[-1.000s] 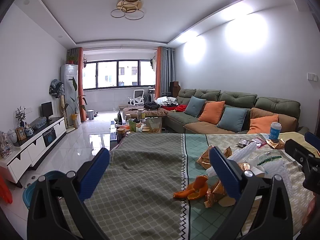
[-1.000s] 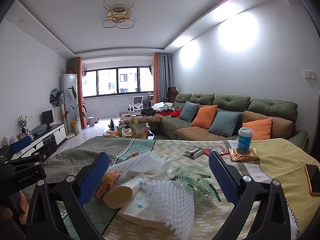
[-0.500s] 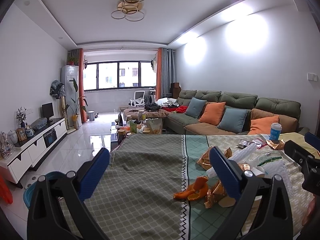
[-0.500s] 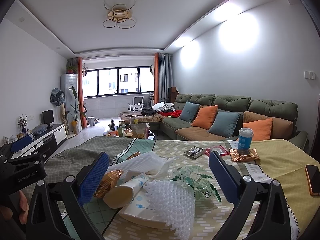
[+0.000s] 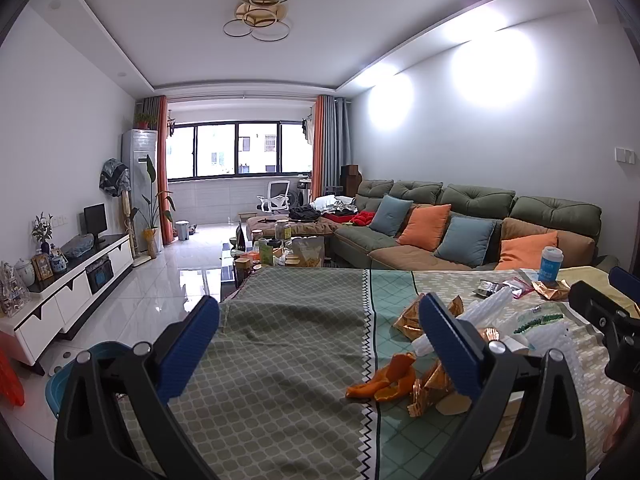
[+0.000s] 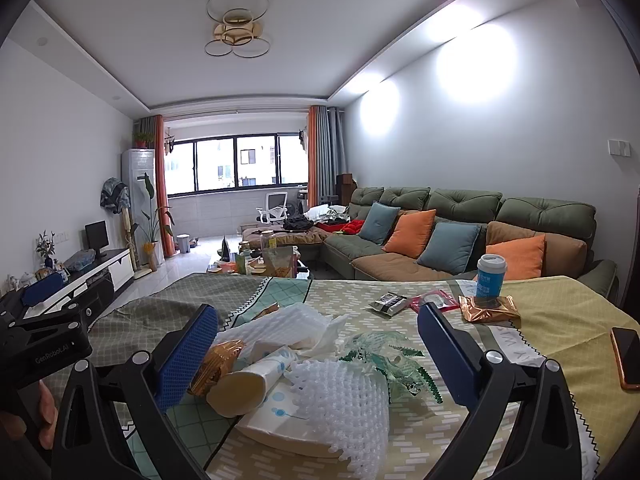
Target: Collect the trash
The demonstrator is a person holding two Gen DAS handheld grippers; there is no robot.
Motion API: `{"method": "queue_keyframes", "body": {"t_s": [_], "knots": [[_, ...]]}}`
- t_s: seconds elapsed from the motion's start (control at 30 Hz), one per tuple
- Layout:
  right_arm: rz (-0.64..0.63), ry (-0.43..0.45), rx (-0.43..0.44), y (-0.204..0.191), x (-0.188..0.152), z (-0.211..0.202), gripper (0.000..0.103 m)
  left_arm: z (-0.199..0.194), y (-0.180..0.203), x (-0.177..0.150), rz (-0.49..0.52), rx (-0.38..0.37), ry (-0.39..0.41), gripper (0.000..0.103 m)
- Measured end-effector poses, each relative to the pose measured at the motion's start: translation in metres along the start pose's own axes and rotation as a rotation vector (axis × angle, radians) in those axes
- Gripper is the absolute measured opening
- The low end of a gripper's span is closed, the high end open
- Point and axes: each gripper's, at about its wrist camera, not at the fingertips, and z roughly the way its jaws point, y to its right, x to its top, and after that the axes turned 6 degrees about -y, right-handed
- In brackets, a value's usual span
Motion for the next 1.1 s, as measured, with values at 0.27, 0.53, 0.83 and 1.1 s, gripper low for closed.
{"method": "queue_keyframes", "body": {"t_s": [0.27,0.53,0.83,1.1], "knots": [[0.002,-0.001,0.002,0.0004,0.0,0.0001,0.099,0.0,0.0014,-0.0001,-0.001,0.001,-0.004,0.1],[0.002,0.0,0.001,0.0009,-0.0001,-0.0001,0.099,-0.0002,0.0012,-0.0001,-0.004,0.001,-0.003,0.1],[0.0,0.001,0.005,-0.0028,0.0025,0.0016,0.099,0.0009,0.0004,0.0013,-0.006,0.0,-0.004,0.1],[0.001,0.002,0.007,-0.0031,0.0028,0.0006,0.099,0.0017,0.0,0.0022,-0.009,-0.001,-0.003,0.1]]}}
